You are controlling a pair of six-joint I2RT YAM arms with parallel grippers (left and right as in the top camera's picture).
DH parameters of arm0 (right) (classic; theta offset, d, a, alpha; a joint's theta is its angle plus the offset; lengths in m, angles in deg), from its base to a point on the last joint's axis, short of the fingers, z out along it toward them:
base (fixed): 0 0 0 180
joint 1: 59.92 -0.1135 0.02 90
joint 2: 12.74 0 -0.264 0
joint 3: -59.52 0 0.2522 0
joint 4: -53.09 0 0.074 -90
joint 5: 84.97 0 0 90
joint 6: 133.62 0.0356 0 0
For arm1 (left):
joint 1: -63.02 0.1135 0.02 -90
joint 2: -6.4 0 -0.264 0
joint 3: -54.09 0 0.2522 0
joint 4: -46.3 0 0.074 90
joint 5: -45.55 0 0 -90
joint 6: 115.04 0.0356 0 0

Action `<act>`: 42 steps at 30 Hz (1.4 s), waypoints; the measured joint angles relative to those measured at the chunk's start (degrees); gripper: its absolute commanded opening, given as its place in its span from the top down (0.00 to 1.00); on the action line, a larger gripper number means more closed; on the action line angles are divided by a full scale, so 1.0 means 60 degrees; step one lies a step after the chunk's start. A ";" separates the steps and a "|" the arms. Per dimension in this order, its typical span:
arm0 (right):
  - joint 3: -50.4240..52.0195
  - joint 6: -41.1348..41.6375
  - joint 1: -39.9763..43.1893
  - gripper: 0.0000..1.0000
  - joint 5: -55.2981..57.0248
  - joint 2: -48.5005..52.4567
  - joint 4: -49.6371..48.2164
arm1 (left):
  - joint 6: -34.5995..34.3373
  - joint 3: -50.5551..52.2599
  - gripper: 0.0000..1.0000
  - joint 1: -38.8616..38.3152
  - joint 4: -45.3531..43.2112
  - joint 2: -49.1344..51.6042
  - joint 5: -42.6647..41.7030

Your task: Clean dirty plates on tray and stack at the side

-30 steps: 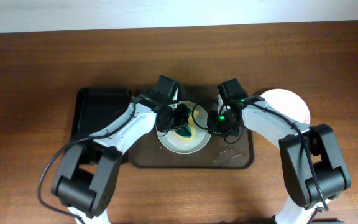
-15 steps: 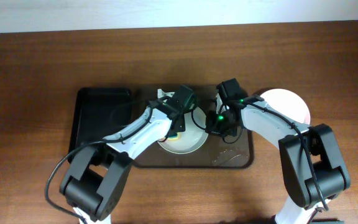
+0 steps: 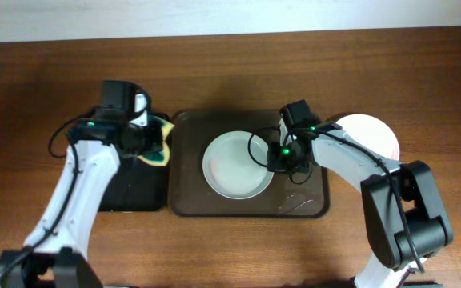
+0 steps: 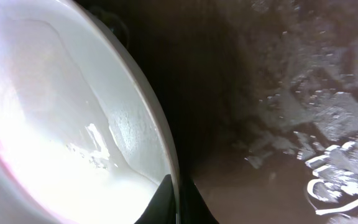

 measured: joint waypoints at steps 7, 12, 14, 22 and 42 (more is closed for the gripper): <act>-0.0470 -0.1698 0.0000 0.96 0.3654 -0.3089 0.1293 | 0.1443 0.0036 0.42 0.1453 -0.0189 0.2444 -0.0692; -0.0474 -0.2776 -0.0248 0.96 0.7267 -0.4197 0.1268 | 0.1515 0.0047 0.31 0.1453 -0.0750 0.2656 -0.0433; -0.0474 -0.2980 -0.1093 0.96 0.8437 -0.4237 0.1162 | 0.1515 0.0047 0.30 0.1453 -0.0940 0.2670 -0.0404; -0.0470 -0.3016 -0.2004 0.96 0.9606 -0.4237 0.0688 | 0.1548 0.0044 1.00 0.1421 -0.1300 0.3566 -0.0641; -0.0470 -0.3020 -0.2004 0.96 0.9643 -0.4237 0.0758 | 0.1443 0.0856 1.00 0.1417 -0.0940 0.3085 -0.0339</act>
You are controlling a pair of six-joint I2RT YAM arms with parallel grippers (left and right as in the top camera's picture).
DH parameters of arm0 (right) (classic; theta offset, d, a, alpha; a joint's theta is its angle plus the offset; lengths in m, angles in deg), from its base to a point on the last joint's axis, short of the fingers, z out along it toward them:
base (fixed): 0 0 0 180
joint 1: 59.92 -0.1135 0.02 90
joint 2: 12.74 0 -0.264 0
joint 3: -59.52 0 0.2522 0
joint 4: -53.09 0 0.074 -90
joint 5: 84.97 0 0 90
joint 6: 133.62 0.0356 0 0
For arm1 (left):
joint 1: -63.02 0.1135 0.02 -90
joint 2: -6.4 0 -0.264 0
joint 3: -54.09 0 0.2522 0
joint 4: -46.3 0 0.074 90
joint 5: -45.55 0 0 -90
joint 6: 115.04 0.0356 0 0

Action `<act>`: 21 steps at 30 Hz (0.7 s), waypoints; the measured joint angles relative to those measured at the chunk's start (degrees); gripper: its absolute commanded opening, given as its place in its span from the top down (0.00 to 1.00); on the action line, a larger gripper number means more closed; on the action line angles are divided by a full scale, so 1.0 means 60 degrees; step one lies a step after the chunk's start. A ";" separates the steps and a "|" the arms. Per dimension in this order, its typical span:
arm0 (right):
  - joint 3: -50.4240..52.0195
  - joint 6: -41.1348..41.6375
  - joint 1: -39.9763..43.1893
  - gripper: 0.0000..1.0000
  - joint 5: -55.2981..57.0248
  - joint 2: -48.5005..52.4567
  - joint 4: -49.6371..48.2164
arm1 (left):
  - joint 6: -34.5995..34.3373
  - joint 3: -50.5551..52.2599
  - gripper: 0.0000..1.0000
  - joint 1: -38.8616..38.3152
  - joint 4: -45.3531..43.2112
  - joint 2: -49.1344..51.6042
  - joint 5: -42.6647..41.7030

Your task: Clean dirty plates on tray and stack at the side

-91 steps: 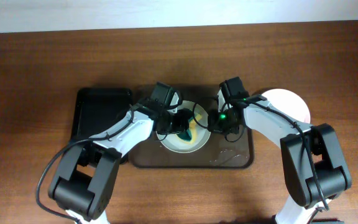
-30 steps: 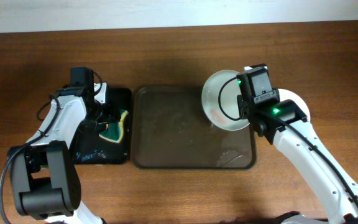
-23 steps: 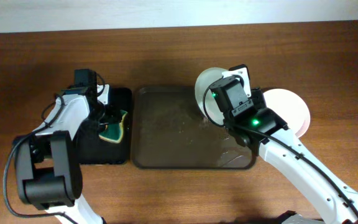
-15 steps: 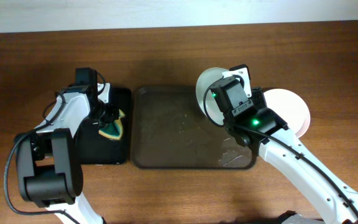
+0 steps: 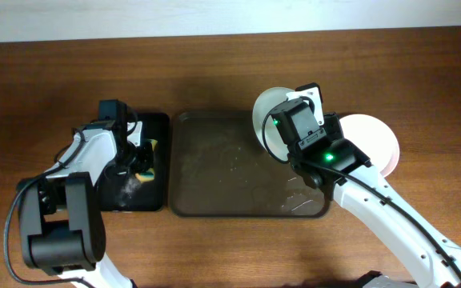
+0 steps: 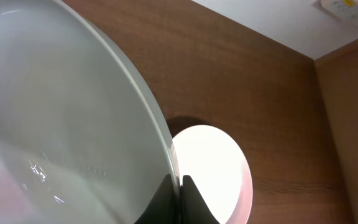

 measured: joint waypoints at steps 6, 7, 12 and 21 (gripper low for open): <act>0.0000 0.0000 0.0000 0.96 0.0029 0.0000 -0.0015 | -0.0011 0.0062 0.01 0.0011 0.0302 -0.1610 0.0084; 0.0000 -0.0004 0.0000 0.96 0.0080 0.0000 -0.0080 | -0.0007 0.0062 0.01 0.0011 0.0441 -0.1978 0.0084; -0.0211 -0.0627 -0.0521 0.96 0.0907 -0.0153 -0.0193 | -0.0004 0.0055 0.01 0.0011 0.1049 -0.2269 0.0087; -0.0229 -0.0867 -0.0856 0.96 0.2743 -0.0178 -0.0601 | -0.0004 0.0055 0.01 0.0007 0.1082 -0.2269 0.0076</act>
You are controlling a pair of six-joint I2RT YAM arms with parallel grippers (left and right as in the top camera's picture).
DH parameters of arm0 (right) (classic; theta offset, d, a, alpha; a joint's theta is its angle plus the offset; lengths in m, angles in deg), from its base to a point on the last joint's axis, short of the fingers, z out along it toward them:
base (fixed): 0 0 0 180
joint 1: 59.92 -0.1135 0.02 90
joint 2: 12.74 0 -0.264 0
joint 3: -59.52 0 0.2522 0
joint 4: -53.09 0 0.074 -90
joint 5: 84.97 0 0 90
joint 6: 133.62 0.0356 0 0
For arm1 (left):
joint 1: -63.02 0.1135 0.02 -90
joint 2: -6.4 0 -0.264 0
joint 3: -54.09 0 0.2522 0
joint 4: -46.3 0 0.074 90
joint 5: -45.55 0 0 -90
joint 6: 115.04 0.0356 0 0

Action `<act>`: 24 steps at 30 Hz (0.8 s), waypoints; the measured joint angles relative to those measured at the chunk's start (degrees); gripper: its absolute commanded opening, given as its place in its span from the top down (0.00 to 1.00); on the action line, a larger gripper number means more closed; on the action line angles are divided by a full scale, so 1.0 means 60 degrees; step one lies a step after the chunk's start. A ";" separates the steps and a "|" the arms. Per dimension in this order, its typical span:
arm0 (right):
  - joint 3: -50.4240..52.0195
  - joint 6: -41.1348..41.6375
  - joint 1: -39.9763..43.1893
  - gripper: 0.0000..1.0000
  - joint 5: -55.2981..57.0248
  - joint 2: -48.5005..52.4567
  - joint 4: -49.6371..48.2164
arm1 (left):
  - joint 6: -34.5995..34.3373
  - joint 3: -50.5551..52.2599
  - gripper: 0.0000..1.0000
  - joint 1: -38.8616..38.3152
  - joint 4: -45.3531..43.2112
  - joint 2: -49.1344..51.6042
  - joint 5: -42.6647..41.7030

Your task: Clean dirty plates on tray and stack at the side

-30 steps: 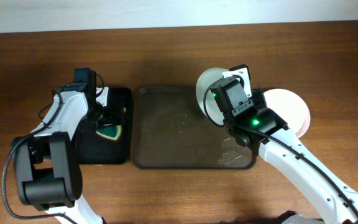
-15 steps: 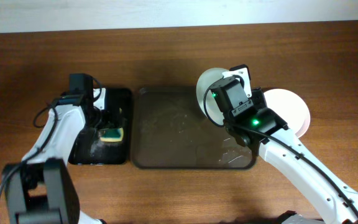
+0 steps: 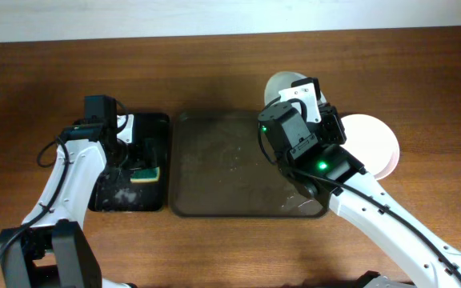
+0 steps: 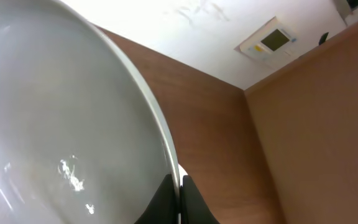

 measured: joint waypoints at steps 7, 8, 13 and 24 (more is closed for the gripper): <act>-0.0062 0.3235 0.3483 0.96 -0.3493 -0.0018 0.1373 | 0.0000 0.0000 0.01 0.0000 -0.0004 0.0000 0.0000; -0.0069 0.3687 0.5104 0.96 -0.4583 -0.0015 0.1621 | 0.0000 0.0000 0.00 0.0000 -0.0004 0.0000 0.0004; -0.0080 0.4164 0.9158 0.96 -0.8324 0.0809 0.2073 | 0.0000 0.0000 0.01 0.0000 0.0000 0.0000 -0.0004; -0.0080 0.2098 0.8714 0.01 -1.3340 0.1902 0.2969 | -0.0237 0.0000 0.01 0.0000 -0.0474 0.0000 -0.0011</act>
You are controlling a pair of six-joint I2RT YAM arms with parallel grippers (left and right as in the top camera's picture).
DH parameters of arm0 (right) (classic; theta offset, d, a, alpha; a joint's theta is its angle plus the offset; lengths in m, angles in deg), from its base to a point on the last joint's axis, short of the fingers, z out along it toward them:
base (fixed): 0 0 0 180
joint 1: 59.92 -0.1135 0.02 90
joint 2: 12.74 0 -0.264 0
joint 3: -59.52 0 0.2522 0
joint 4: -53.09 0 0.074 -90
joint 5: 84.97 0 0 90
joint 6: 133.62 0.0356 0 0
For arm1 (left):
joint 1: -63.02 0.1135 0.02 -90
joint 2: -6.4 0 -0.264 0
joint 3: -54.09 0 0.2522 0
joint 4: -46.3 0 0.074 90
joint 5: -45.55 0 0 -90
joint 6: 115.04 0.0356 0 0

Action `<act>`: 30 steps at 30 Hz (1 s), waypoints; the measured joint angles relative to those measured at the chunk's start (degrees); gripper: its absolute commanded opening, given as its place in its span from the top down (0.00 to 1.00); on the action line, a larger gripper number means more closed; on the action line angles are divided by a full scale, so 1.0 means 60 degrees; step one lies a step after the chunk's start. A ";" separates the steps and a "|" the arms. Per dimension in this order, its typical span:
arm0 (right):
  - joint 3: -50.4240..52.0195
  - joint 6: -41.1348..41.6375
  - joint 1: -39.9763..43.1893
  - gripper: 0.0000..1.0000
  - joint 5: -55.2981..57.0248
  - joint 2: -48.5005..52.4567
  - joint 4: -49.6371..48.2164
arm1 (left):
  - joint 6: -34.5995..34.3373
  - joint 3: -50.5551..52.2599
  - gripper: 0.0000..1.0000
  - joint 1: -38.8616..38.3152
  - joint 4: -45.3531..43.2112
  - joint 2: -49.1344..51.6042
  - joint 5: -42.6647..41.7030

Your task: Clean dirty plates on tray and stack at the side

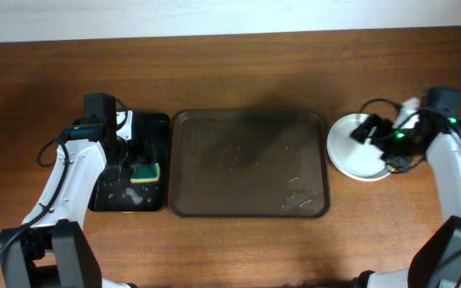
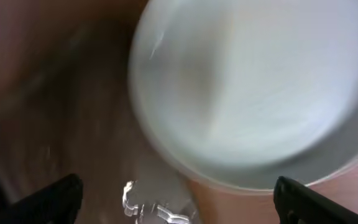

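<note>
The brown tray (image 1: 246, 164) holds no plate, only wet smears and crumbs. A white plate (image 1: 349, 154) lies on the stack on the table to the tray's right. In the blurred right wrist view the same plate (image 2: 247, 87) fills the frame, with a pinkish rim under it. My right gripper (image 1: 377, 142) hangs open over this plate, its fingertips (image 2: 55, 198) spread wide apart (image 2: 179, 202) with nothing between them. My left gripper (image 1: 128, 150) is over the black sponge tray, open beside the yellow-green sponge (image 1: 145, 171), which lies flat.
The black sponge tray (image 1: 126, 196) sits against the brown tray's left edge. Bare wooden table (image 1: 230, 72) lies behind and in front of both trays. The right arm's cable loops above the plate stack (image 1: 374, 104).
My right gripper held the white plate upright behind the tray's far right corner. Now the plate lies on the stack at the right and the gripper is open over it. The left arm is unmoved.
First my right gripper gripped the rim of the white plate on the tray, with the left holding the sponge beside it. Then the plate was lifted on edge and the sponge was down in its black tray. Now the plate rests on the side stack, let go.
</note>
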 measured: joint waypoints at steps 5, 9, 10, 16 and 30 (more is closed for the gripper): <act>-0.0007 -0.0688 -0.2623 0.01 0.1162 0.0000 0.2586 | -0.0481 -0.0011 0.01 0.0000 0.2561 0.0000 -0.0029; 0.0000 -0.0925 -0.2750 0.01 0.1559 -0.0229 0.3690 | -0.0525 0.0080 0.01 0.0000 0.4462 -0.0616 -0.0022; 0.0095 -0.0947 -0.2754 0.01 0.1592 -0.0739 0.3574 | -0.0517 0.0288 0.01 0.0000 0.4350 -0.1279 -0.0022; 0.1534 -0.0980 -0.2769 0.01 0.2379 -0.7100 0.1931 | -0.0149 0.2605 0.01 0.0000 0.1865 -0.7333 -0.0025; 0.1745 -0.1107 -0.2769 0.01 0.3198 -0.9551 0.1960 | -0.0044 0.2983 0.01 0.0000 0.1315 -0.9533 -0.0025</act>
